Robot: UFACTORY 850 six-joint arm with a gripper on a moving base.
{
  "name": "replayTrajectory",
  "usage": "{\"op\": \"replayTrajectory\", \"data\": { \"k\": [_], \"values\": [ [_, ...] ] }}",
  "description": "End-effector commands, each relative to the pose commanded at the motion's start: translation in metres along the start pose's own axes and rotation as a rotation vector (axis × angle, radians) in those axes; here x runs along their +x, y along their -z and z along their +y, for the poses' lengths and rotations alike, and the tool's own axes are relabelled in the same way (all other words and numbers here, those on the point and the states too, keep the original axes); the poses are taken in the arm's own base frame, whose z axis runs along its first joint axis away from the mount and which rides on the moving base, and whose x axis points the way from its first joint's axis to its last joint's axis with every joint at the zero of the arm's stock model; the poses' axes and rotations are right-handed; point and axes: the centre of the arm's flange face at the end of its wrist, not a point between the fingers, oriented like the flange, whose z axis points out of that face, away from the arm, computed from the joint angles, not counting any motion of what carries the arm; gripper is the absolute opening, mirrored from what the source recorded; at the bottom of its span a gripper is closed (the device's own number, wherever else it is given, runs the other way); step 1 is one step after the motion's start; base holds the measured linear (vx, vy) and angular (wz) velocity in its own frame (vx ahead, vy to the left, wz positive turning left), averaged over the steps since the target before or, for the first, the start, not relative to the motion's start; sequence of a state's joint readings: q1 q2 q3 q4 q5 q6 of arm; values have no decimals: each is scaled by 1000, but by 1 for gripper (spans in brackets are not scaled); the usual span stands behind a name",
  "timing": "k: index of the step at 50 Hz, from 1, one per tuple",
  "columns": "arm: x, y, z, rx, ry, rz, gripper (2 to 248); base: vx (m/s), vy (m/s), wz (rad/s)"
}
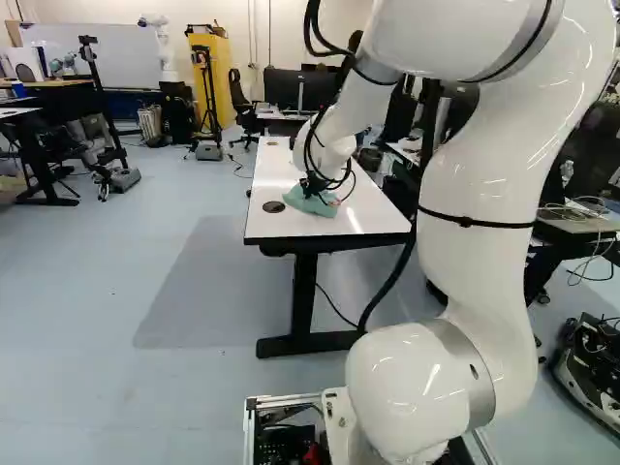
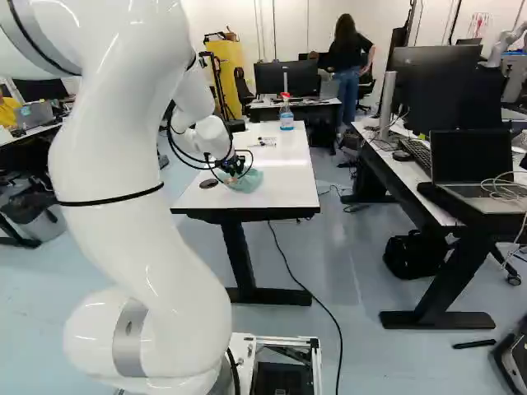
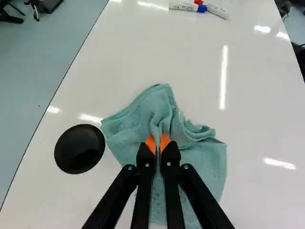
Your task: Clean the table with the green towel
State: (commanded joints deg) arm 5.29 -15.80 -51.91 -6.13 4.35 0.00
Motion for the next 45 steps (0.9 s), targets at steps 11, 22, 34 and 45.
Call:
{"op": "replayTrajectory", "data": {
  "k": [11, 22, 34, 45],
  "values": [
    [-15, 14, -3, 3, 2, -9, 30, 0, 0, 0],
    [-31, 29, -6, 6, 4, -16, 30, 0, 0, 0],
    [-39, 34, 7, -12, -17, -21, 30, 0, 0, 0],
    [-42, 36, 24, -36, -46, -23, 30, 0, 0, 0]
  ]
}}
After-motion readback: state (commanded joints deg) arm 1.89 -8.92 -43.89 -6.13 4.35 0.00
